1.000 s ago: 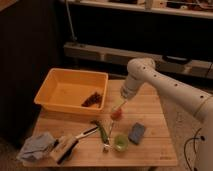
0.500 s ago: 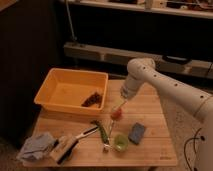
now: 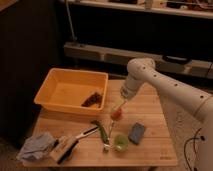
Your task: Place brush in tray
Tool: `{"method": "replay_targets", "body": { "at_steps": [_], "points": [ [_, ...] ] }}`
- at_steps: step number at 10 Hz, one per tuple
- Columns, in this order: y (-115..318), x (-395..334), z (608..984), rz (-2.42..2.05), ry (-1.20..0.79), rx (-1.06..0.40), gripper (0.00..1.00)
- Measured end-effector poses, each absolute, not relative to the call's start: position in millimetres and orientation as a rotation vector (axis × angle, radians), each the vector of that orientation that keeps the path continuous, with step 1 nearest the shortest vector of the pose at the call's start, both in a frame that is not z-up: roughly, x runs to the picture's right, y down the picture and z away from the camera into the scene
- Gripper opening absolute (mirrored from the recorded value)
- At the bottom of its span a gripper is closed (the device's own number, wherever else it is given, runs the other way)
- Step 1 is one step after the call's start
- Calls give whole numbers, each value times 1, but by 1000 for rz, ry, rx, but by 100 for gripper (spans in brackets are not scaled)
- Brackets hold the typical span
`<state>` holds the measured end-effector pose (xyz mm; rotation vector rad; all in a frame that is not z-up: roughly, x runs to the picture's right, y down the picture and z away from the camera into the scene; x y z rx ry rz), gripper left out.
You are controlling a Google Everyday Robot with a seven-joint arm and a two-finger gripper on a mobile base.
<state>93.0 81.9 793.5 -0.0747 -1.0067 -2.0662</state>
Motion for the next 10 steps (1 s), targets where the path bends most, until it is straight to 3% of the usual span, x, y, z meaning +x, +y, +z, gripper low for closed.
{"method": "replay_targets", "body": {
  "at_steps": [7,10],
  "points": [
    [82,91,791,-2090,-1005,-71,80],
    [76,50,780,-2276,-969,24,80]
  ]
}}
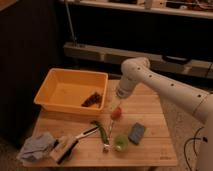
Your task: Place brush in tray
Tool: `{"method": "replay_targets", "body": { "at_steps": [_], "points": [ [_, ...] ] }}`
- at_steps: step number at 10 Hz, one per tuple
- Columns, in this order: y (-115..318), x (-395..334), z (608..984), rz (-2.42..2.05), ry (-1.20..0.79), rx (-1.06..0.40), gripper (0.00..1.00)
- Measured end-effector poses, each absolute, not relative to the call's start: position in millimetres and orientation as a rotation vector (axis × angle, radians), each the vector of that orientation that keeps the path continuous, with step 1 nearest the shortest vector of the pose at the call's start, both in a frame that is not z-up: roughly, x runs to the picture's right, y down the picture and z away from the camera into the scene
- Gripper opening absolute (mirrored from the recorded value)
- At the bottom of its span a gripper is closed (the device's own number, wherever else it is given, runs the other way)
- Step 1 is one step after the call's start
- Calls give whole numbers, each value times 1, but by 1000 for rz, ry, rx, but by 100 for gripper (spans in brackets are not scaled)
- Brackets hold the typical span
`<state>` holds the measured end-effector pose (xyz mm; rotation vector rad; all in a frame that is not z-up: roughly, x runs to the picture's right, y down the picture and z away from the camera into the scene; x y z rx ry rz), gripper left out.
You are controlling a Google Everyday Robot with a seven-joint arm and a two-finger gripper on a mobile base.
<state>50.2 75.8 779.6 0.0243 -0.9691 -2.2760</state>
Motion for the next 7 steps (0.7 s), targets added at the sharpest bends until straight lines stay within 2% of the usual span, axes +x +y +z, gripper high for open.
{"method": "replay_targets", "body": {
  "at_steps": [4,7],
  "points": [
    [65,-18,736,-2561,-905,404,80],
    [65,-22,726,-2582,-874,437,80]
  ]
}}
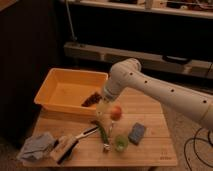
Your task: Place brush in tray
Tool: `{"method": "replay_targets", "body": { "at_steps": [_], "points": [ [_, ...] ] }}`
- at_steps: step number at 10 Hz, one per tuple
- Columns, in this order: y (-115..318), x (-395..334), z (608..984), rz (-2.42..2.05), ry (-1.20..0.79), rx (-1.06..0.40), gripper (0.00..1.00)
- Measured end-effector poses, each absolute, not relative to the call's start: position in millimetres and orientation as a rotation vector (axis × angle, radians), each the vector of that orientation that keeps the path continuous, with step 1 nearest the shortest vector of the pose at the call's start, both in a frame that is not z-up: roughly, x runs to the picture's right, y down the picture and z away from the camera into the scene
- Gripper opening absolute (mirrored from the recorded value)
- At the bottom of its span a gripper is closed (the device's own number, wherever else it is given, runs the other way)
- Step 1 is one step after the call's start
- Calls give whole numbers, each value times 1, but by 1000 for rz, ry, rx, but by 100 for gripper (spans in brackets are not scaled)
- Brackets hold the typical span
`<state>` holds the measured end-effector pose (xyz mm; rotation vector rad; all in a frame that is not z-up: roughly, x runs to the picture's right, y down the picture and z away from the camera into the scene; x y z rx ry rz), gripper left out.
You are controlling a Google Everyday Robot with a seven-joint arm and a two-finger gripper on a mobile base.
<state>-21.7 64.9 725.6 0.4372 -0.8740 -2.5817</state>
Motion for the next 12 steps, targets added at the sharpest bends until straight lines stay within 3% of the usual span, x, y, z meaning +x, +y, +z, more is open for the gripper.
{"method": "replay_targets", "body": {
  "at_steps": [5,7,9,12],
  "points": [
    [65,-25,724,-2583,-881,491,80],
    [69,-36,717,-2627,-832,796,80],
    [75,-46,707,-2638,-802,1007,80],
    [84,-64,706,-2717,-876,1070,80]
  ]
}}
